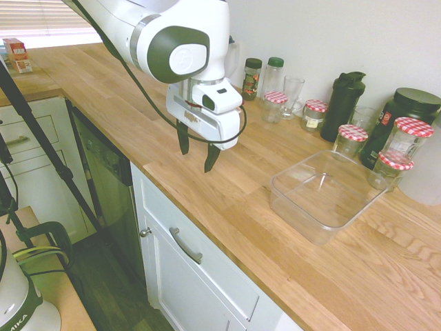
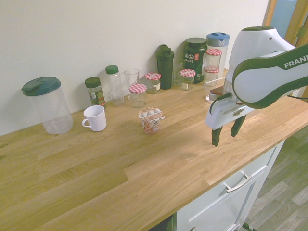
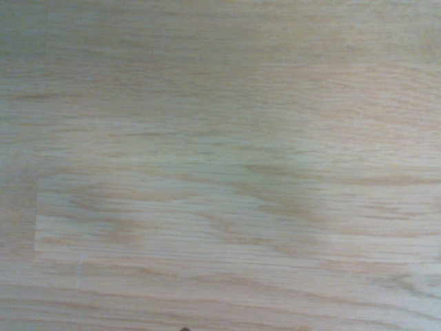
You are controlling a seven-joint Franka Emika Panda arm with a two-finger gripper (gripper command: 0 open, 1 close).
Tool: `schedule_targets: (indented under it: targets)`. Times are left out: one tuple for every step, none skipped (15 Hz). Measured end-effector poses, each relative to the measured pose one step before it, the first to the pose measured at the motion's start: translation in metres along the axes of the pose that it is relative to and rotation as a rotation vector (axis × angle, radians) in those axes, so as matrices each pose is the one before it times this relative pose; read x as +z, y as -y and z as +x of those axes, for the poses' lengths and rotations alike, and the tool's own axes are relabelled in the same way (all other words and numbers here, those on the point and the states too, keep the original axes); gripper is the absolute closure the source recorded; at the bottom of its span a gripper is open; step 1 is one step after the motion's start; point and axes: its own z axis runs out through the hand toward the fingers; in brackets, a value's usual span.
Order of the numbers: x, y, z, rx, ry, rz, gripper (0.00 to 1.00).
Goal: Put the cereal into the container
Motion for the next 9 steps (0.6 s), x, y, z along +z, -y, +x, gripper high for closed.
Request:
schedule_targets:
  targets:
    - [0.00085, -0.00015, -0.00012, 0.0033, 0.00277, -0.00279, 0.0]
    - [0.001, 0.00004, -0.00003, 0.00815, 0.00195, -0.00193, 0.0]
    - [-0.00196, 0.00231, 0.00061, 0.00161, -0.00947, 0.01508, 0.0]
    - [-0.00334, 0.00498, -0.00044, -0.00416, -0.01639, 0.02458, 0.0]
    - [-0.00301, 0.00664, -0.00212, -0.00755, -0.01431, 0.02492, 0.0]
    - [-0.00138, 0.00854, -0.00321, -0.00904, -0.01196, 0.0245, 0.0]
    - [0.00108, 0.01057, -0.00284, -0.0093, -0.01049, 0.02269, 0.0]
    - [0.00284, 0.01367, -0.00114, -0.0055, -0.01465, 0.02835, 0.0]
    - [0.00631, 0.01616, 0.00048, -0.00118, -0.0121, 0.03087, 0.0]
